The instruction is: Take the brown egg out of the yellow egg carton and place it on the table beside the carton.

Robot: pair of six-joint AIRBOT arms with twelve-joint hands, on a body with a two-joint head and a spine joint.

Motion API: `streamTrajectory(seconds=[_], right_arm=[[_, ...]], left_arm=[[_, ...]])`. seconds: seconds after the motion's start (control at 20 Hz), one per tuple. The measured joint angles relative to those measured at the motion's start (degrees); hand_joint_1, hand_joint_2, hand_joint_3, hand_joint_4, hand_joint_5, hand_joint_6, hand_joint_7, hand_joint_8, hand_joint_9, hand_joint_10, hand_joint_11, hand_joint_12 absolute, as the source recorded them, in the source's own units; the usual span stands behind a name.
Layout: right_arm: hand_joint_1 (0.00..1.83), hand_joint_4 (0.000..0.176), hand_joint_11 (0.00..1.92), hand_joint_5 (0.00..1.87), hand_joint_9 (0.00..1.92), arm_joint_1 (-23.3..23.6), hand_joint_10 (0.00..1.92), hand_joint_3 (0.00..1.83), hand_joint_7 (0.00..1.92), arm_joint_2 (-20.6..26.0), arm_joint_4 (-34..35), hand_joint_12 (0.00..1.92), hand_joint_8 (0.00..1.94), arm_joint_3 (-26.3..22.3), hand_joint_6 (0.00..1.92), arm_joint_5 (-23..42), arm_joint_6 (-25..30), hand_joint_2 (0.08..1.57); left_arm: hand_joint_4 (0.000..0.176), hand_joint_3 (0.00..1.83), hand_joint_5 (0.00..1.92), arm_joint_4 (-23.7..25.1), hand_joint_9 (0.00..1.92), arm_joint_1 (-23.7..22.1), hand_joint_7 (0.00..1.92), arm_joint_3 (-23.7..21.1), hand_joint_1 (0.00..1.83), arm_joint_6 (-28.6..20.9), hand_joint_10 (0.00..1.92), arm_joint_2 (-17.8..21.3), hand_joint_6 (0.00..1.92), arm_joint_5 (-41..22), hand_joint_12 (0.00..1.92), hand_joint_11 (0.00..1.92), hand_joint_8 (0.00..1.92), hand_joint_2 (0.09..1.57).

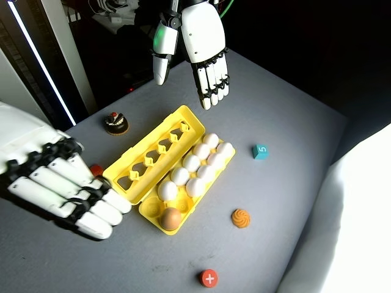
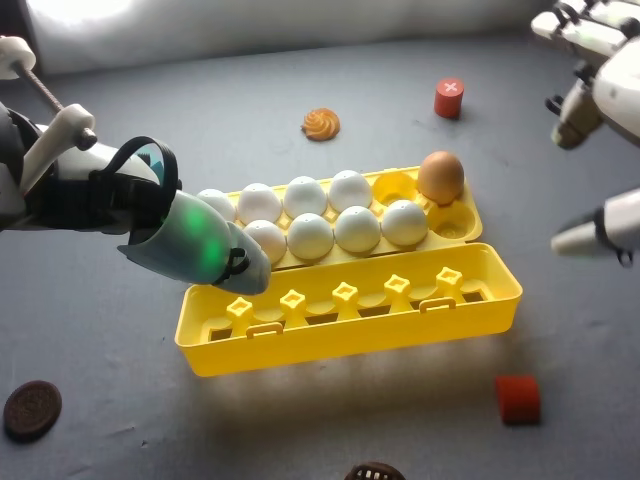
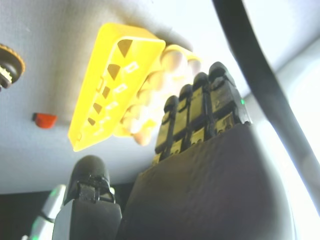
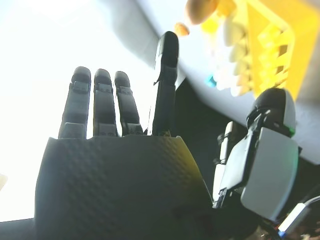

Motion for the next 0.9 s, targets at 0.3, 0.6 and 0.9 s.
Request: streamTrajectory(seconds=[0.3,0.6,0.9], right_arm=[[0.58,0.123,0.0,0.89,0.0,0.28,0.0,0.0,0.13,-8.13,0.0,0.0,0.02,9.79,0.01,-0.81,0.39,0.79],[0.6,0.103,0.0,0.91,0.0,-1.49,0.0,0.0,0.05,-16.5,-0.87,0.0,0.0,18.4,0.01,-3.8,0.46,0.78],[0.58,0.151,0.0,0.93,0.0,-2.54,0.0,0.0,0.08,-24.04,-5.77,0.0,0.0,26.8,0.01,-4.79,4.39,0.78]], left_arm=[[0.0,0.01,0.07,0.09,0.04,0.0,0.06,0.02,0.0,-0.74,0.0,0.0,0.01,-0.04,0.01,0.01,0.01,1.19],[0.0,0.01,0.09,0.28,0.05,0.0,0.08,0.02,0.0,-0.83,0.01,0.0,0.01,-0.04,0.01,0.02,0.01,1.19],[0.0,0.0,0.09,0.52,0.05,0.0,0.08,0.07,0.0,-0.96,0.0,0.0,0.01,0.04,0.02,0.02,0.0,1.18]])
